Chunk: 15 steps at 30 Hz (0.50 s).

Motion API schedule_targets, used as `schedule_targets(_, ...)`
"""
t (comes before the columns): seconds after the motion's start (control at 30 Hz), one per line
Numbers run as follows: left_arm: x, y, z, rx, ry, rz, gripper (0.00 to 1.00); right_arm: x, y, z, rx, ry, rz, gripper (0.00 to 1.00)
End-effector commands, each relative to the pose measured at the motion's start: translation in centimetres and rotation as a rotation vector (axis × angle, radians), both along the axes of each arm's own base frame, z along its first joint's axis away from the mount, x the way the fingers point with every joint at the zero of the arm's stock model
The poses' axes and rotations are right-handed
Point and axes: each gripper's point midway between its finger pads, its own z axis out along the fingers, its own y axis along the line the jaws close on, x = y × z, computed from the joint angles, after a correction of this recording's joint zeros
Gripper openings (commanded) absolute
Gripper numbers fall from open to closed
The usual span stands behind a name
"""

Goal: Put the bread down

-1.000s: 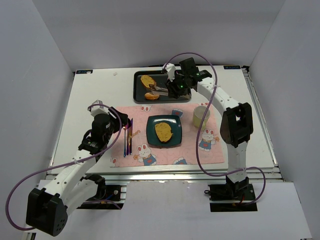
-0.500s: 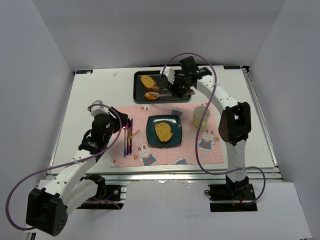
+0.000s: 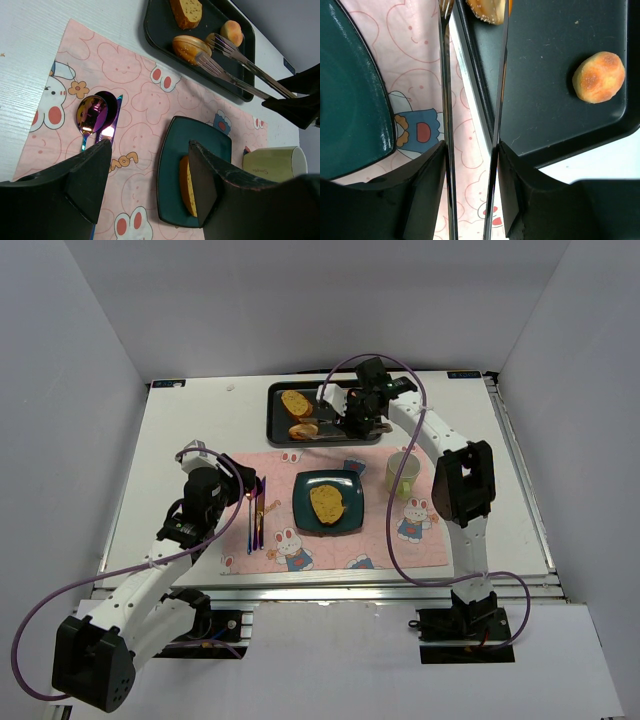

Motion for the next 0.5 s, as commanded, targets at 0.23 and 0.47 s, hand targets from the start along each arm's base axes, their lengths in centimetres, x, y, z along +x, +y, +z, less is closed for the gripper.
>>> schedule_targets(0.23,0.2,0.3,0.7,0.002,-0.027,0.013,0.72,1.4,0.7,4.7,0.051,-0.155,0.017,0.50)
schedule_targets(0.47,0.2,0.3,0.7,0.001,-0.027,0.011,0.72,1.9,0.7,4.1,0.026,-0.169,0.030,0.52)
